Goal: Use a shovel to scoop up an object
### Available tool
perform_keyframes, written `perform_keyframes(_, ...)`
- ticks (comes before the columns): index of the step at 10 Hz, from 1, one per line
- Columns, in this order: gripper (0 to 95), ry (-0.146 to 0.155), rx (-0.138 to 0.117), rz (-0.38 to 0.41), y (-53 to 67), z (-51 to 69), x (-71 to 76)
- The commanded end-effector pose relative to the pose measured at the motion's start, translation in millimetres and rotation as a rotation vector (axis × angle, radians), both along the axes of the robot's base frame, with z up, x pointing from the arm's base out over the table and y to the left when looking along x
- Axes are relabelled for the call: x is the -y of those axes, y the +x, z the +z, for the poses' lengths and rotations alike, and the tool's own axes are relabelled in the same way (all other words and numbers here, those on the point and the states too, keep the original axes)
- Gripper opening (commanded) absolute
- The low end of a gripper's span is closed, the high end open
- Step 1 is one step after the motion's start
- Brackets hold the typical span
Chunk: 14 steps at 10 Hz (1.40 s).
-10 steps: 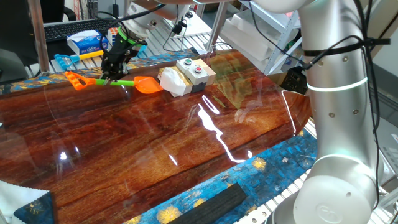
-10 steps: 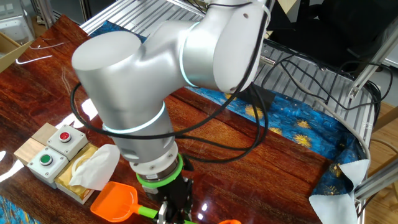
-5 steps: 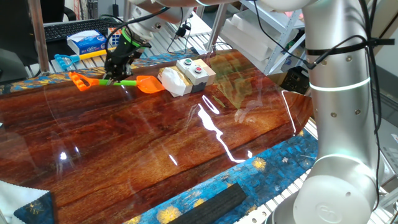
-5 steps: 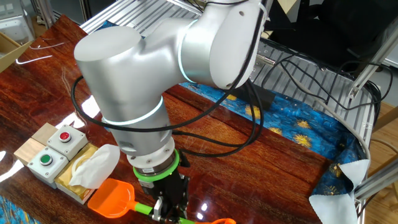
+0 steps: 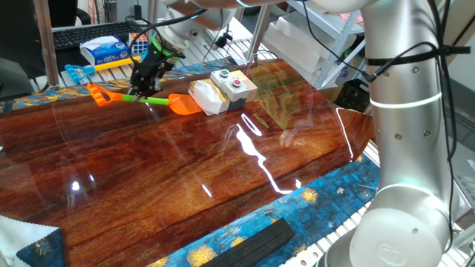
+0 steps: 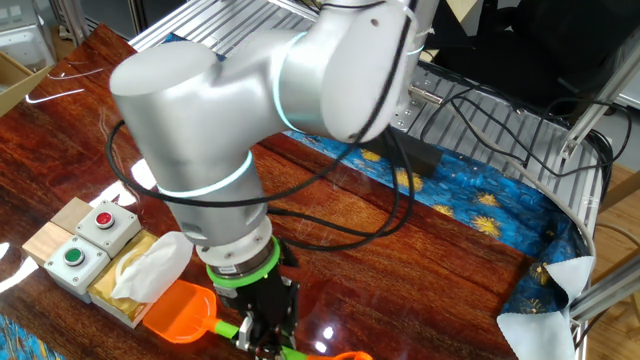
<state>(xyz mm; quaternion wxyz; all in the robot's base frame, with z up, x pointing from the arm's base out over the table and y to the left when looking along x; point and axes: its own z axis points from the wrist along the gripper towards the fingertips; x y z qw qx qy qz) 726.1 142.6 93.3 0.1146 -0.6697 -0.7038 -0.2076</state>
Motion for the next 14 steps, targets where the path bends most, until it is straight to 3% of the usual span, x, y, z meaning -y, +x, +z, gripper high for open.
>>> perform_keyframes(1,0.0,-0.004,0.010,0.022,0.1,0.8,10.0)
perform_keyframes(5,0.0,-0.070,0.047,0.081,1.1,-5.8,29.9)
perform_keyframes(9,0.0,-0.130,0.067,0.048,6.2,-14.2,51.0)
perform_keyframes(13,0.0,-0.176,0.100,0.080,8.1,-19.6,65.0)
perform_keyframes(14,0.0,-0.212,0.102,0.095,8.2,-20.0,66.0)
